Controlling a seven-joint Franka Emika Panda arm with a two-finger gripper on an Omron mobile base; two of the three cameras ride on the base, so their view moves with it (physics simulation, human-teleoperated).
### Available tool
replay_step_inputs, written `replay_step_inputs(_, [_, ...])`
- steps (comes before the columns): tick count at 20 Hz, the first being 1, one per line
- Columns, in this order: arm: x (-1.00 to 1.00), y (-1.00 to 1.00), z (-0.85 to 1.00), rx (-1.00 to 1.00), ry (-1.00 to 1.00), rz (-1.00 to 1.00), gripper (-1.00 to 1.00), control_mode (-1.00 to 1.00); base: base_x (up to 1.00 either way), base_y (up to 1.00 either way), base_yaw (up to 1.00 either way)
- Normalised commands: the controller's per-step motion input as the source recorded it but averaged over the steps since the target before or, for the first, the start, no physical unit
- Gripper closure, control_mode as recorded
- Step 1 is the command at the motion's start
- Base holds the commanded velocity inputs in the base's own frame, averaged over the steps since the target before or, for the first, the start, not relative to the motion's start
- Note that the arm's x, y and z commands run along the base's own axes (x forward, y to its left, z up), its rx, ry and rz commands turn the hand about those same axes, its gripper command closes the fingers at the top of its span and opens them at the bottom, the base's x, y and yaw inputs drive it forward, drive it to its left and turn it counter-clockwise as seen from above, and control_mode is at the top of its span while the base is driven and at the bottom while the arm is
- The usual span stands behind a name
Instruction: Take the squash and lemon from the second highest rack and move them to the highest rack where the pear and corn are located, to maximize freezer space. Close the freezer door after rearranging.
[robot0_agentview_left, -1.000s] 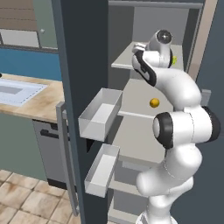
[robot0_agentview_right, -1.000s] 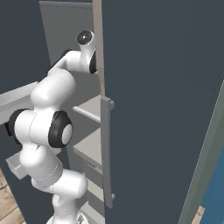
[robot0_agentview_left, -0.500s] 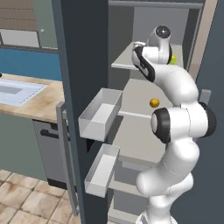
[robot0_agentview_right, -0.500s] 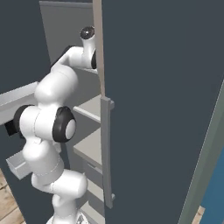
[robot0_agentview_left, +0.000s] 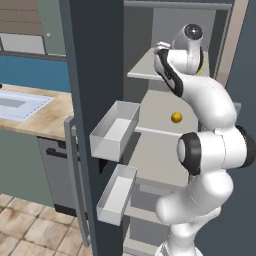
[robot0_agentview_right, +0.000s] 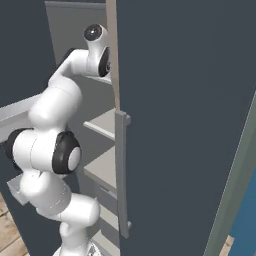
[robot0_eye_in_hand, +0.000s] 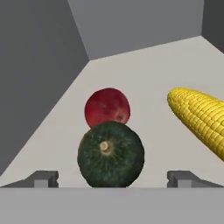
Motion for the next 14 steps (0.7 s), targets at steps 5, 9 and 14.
replay_step_inputs(5, [-0.77, 0.24, -0.08, -0.04, -0.43, 0.00, -1.00, -1.00, 0.00, 0.00, 0.00])
replay_step_inputs(9, [-0.93, 0.37, -0.08, 0.00, -0.05, 0.00, -1.00, -1.00, 0.00, 0.00, 0.00])
replay_step_inputs(14, [-0.98, 0.38, -0.07, 0.00, 0.01, 0.00, -1.00, -1.00, 0.00, 0.00, 0.00])
